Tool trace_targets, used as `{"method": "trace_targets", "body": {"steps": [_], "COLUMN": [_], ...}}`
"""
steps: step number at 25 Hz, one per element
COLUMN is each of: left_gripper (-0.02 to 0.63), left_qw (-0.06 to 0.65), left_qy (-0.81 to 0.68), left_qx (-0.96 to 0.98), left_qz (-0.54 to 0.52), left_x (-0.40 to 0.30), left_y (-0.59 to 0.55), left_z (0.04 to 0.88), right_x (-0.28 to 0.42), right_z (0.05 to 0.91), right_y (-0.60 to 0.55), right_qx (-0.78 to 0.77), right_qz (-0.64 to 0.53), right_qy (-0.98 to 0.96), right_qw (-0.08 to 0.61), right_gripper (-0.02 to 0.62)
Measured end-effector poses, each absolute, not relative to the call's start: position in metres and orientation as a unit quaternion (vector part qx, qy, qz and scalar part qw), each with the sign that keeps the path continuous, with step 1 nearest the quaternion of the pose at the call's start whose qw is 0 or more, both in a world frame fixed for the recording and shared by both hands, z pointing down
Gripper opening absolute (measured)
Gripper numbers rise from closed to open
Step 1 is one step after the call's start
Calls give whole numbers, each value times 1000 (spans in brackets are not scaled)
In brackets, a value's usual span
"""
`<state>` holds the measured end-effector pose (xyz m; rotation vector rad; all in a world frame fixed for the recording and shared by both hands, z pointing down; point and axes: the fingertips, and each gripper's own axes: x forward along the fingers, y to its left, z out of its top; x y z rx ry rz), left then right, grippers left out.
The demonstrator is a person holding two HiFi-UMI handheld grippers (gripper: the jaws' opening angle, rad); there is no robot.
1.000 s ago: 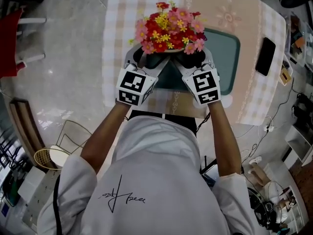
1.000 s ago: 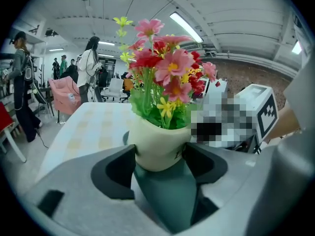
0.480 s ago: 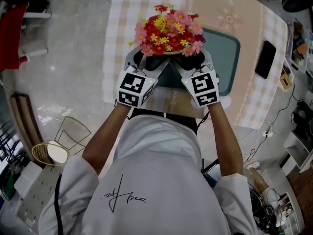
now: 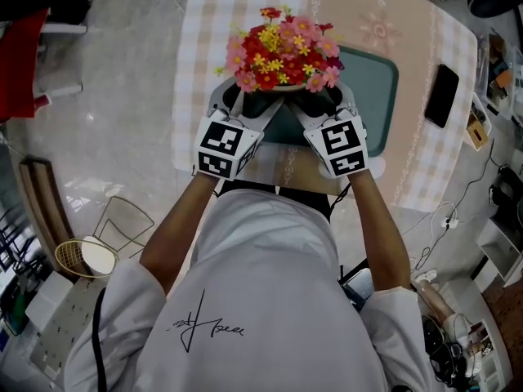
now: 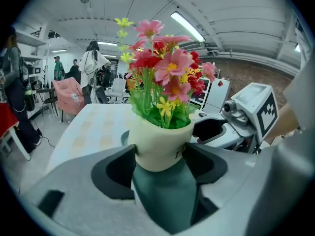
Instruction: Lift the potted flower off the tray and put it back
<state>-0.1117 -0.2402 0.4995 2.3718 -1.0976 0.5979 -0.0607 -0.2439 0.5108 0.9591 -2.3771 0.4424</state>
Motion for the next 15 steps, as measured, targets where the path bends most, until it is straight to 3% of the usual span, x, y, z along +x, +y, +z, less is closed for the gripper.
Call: {"method": "trace_targets", "body": {"steps": [15], "left_gripper": [313], "left_qw": [236], "left_qy": [-402], "left_qx": [866], "left_qz": [183], "left_x": [-101], "left_y": [-235], "left_z": [474], "right_x": [-50], "right_z": [483], "right_y": [-240], "right_qx": [359], "right_qz": [151], "right_qy": [-883], "right_qw": [262], "right_gripper": [319]}}
